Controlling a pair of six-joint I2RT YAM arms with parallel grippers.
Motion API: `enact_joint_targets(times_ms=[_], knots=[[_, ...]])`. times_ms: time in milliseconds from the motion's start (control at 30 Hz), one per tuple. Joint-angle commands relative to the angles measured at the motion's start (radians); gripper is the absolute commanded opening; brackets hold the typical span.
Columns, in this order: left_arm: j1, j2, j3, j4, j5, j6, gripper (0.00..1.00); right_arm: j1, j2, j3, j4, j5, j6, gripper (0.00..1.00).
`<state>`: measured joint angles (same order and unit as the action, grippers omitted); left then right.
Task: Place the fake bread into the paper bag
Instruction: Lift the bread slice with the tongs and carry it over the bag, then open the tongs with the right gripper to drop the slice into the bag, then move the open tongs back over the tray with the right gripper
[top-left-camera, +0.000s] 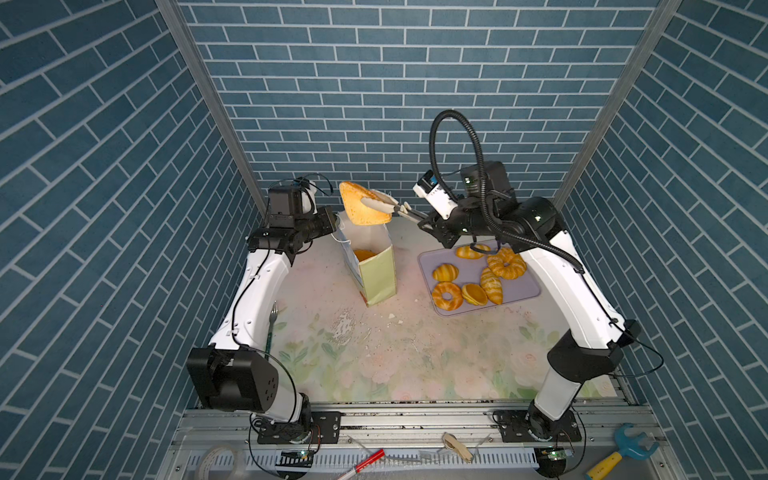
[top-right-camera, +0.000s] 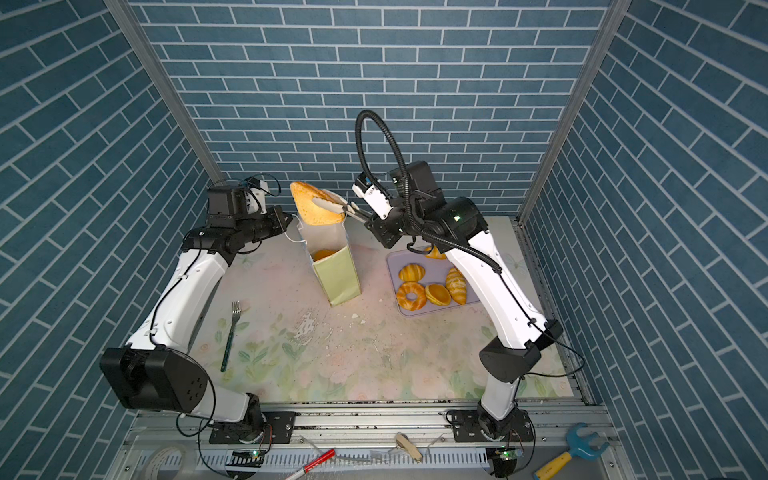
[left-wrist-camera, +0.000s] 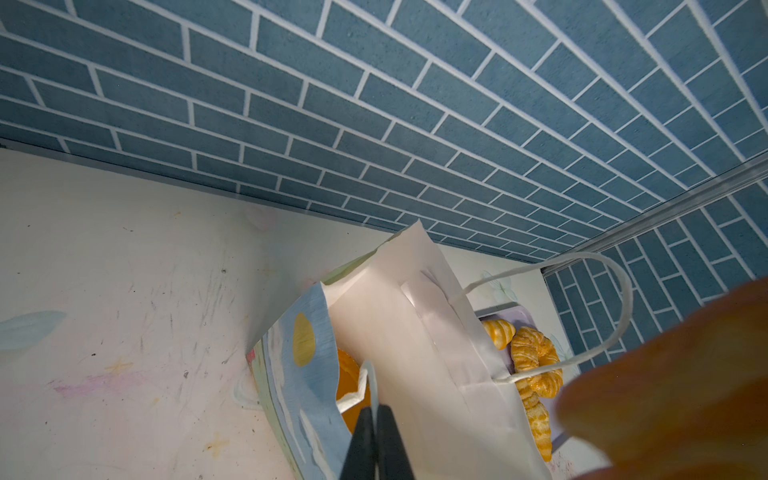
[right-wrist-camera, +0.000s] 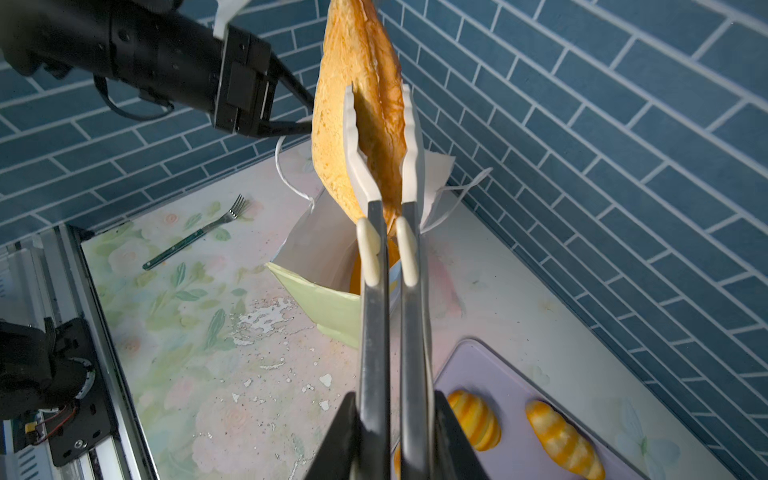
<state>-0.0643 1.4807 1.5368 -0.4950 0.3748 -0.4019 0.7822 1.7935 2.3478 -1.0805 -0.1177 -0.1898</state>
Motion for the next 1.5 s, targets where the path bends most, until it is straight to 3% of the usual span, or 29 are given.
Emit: enact_joint_targets(times_ms=[0, 267, 400, 567, 1000, 1467], knots=[[-0.006, -0.028, -0.015, 0.011, -0.016, 0.001, 0.03, 0.018, 0.02, 0.028, 0.018, 0.076, -0.056, 0.0], [-0.006, -0.04, -0.017, -0.003, -0.025, 0.005, 0.03, 0.035, 0.029, -0.041, 0.021, 0.126, -0.052, 0.02], [-0.006, -0.039, -0.008, -0.011, -0.02, 0.006, 0.03, 0.041, 0.025, -0.065, 0.016, 0.122, -0.049, 0.23], [-0.006, -0.042, -0.006, -0.025, -0.022, 0.017, 0.03, 0.041, 0.005, -0.07, 0.02, 0.136, -0.045, 0.32], [-0.006, -0.033, 0.014, -0.046, -0.015, 0.028, 0.03, 0.019, -0.056, -0.062, -0.002, 0.12, -0.003, 0.41], [-0.006, -0.028, 0.019, -0.042, 0.001, 0.029, 0.03, 0.016, -0.053, -0.024, 0.016, 0.114, 0.011, 0.41]])
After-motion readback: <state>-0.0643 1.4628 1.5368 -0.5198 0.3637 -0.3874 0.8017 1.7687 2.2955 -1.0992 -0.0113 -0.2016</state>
